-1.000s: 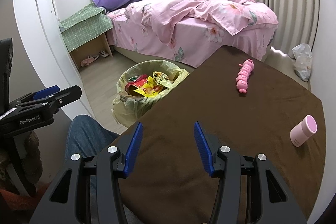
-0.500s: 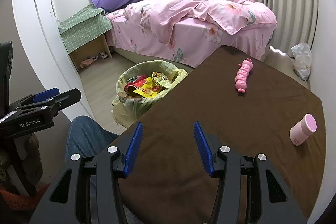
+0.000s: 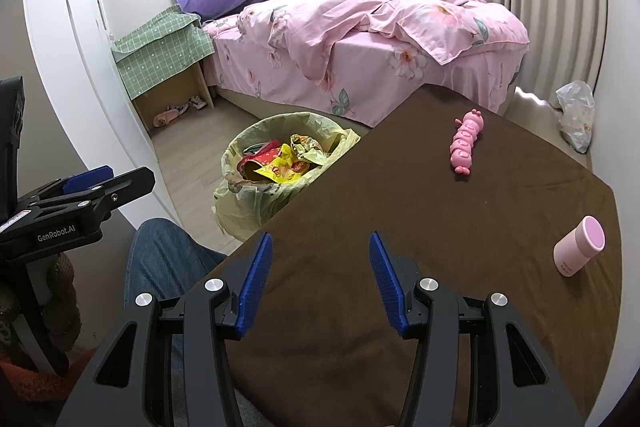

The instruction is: Collect trash

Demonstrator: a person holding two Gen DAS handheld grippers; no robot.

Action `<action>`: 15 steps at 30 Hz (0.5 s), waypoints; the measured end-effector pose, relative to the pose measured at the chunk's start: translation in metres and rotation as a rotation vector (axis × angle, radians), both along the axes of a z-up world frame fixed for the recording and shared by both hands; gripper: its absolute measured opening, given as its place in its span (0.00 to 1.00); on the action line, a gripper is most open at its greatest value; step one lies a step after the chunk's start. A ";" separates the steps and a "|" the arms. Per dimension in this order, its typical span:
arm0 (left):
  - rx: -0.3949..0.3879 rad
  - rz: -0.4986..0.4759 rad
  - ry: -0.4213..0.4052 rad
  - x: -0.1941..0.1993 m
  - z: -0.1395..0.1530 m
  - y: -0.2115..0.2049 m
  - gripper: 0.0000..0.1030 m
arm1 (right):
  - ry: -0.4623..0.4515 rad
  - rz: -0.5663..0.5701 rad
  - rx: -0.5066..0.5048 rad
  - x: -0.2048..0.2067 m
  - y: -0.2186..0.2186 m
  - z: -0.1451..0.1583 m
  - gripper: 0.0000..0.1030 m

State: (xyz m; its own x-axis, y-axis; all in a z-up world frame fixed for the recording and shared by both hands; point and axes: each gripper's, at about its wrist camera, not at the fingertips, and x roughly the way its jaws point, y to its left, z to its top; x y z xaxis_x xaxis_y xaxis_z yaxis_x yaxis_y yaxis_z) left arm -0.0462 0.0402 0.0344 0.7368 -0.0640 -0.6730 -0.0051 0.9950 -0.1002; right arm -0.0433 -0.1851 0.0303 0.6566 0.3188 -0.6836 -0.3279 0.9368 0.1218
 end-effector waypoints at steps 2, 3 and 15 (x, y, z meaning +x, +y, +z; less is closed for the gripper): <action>0.000 0.000 0.001 0.001 0.000 -0.001 0.89 | 0.000 0.000 0.000 0.000 0.000 0.000 0.46; 0.000 -0.001 0.002 0.000 0.000 0.000 0.89 | 0.001 0.001 0.000 -0.001 0.001 -0.001 0.46; 0.001 0.001 0.002 0.000 -0.003 0.001 0.89 | 0.001 0.000 0.000 -0.001 0.001 0.000 0.46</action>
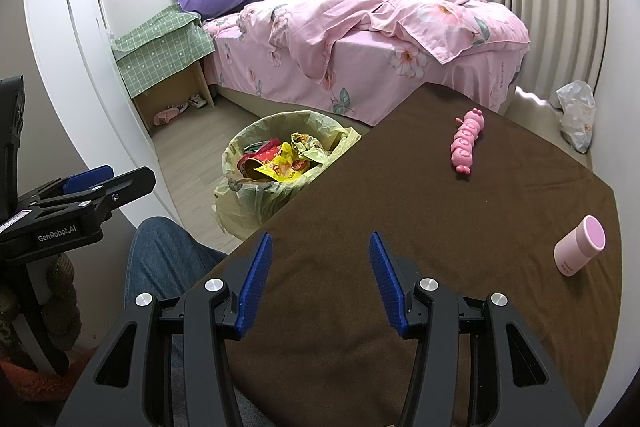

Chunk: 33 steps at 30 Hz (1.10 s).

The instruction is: Collect trash

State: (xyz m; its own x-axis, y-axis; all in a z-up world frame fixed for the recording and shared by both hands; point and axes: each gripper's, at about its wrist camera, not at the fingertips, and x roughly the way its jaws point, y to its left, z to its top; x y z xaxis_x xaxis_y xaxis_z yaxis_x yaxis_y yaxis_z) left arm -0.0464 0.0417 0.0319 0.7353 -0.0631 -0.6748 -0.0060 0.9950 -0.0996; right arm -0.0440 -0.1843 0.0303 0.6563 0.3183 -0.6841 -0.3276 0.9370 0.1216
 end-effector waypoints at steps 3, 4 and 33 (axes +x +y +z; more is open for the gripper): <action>-0.001 0.001 0.001 0.000 0.000 0.000 0.89 | 0.000 0.001 -0.001 0.000 0.000 0.000 0.46; -0.001 0.000 0.001 0.000 0.000 0.000 0.89 | 0.000 0.001 -0.001 0.000 0.000 0.000 0.46; -0.099 -0.091 0.089 0.042 -0.034 -0.033 0.89 | -0.028 -0.070 -0.059 0.017 -0.045 -0.031 0.50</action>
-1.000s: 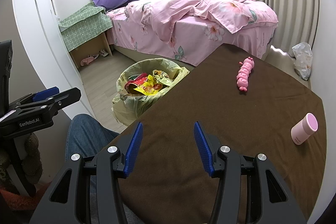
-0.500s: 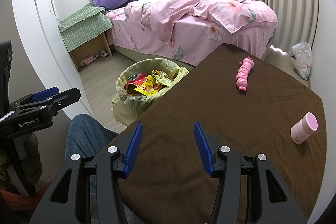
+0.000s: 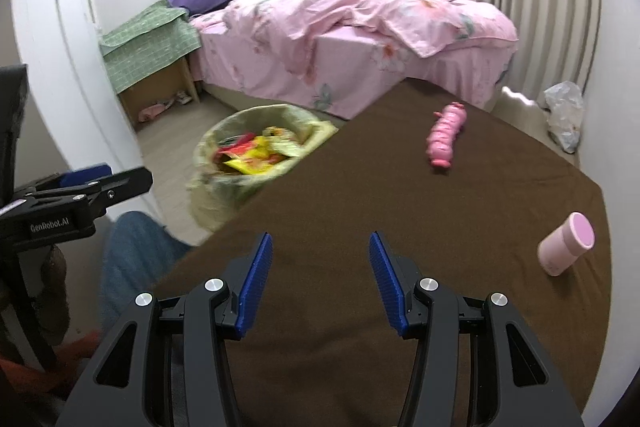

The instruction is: Collect trash

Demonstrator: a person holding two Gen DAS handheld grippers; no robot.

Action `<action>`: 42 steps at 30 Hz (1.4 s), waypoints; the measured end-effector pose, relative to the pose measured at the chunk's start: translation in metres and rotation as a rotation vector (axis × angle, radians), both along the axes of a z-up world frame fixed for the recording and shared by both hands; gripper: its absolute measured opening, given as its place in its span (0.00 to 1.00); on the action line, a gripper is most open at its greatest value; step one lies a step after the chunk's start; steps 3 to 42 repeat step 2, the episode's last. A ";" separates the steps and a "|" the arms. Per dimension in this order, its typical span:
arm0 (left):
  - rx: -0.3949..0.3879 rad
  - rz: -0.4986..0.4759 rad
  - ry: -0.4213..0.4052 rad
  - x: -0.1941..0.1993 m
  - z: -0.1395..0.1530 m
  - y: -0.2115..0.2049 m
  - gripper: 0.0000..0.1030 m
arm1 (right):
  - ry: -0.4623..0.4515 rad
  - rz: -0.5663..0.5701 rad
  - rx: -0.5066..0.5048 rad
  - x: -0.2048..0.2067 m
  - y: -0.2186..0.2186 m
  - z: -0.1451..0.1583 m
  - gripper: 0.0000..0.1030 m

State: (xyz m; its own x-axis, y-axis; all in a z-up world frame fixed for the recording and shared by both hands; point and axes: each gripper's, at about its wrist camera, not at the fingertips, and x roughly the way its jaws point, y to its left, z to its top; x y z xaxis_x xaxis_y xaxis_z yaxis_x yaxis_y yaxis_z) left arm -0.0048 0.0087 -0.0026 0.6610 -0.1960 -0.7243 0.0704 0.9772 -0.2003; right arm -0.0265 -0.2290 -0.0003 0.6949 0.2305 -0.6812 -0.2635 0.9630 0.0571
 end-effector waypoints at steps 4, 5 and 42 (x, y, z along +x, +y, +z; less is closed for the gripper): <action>0.015 -0.045 0.012 0.020 -0.016 -0.025 0.89 | -0.003 -0.053 0.009 0.017 -0.030 -0.018 0.54; 0.015 -0.045 0.012 0.020 -0.016 -0.025 0.89 | -0.003 -0.053 0.009 0.017 -0.030 -0.018 0.54; 0.015 -0.045 0.012 0.020 -0.016 -0.025 0.89 | -0.003 -0.053 0.009 0.017 -0.030 -0.018 0.54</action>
